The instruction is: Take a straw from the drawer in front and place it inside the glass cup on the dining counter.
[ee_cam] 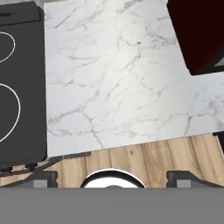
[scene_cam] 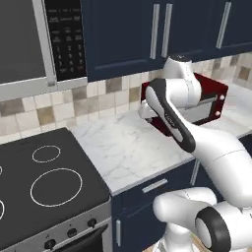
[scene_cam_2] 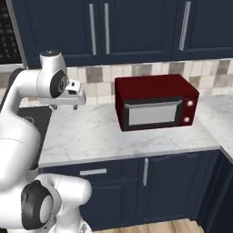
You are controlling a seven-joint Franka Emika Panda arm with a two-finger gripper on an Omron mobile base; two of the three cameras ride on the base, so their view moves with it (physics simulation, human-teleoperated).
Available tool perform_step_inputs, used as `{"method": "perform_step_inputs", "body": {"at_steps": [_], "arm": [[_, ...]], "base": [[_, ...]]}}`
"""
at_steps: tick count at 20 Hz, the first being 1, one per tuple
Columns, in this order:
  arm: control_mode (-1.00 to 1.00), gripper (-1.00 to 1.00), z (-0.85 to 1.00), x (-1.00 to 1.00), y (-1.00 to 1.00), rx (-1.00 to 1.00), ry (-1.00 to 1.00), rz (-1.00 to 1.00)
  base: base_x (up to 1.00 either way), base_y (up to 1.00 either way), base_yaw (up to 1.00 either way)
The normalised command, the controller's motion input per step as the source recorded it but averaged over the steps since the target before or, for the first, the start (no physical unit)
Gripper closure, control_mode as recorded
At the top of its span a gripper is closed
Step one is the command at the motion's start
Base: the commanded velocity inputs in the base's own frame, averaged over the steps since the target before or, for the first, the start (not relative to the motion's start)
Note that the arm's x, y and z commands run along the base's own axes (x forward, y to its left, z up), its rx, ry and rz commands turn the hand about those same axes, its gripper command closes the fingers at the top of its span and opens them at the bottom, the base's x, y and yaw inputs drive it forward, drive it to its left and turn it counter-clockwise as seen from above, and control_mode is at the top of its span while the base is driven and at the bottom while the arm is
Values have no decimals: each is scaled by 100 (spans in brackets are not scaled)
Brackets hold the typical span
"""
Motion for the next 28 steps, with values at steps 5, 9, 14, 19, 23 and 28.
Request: {"method": "perform_step_inputs", "body": {"at_steps": [5, 9, 14, 19, 23, 28], "arm": [[100, -100, 0, 0, 0, 0, 0, 0], [100, -100, 0, 0, 0, 0, 0, 0], [100, -100, 0, 0, 0, 0, 0, 0], [100, -100, 0, 0, 0, 0, 0, 0], [100, -100, 0, 0, 0, 0, 0, 0], [100, -100, 0, 0, 0, 0, 0, 0]], "base": [[-37, 37, -62], [-36, 23, -32], [-48, 1, -15], [-58, 0, -13], [-63, 3, -13], [-52, 9, -11]]}}
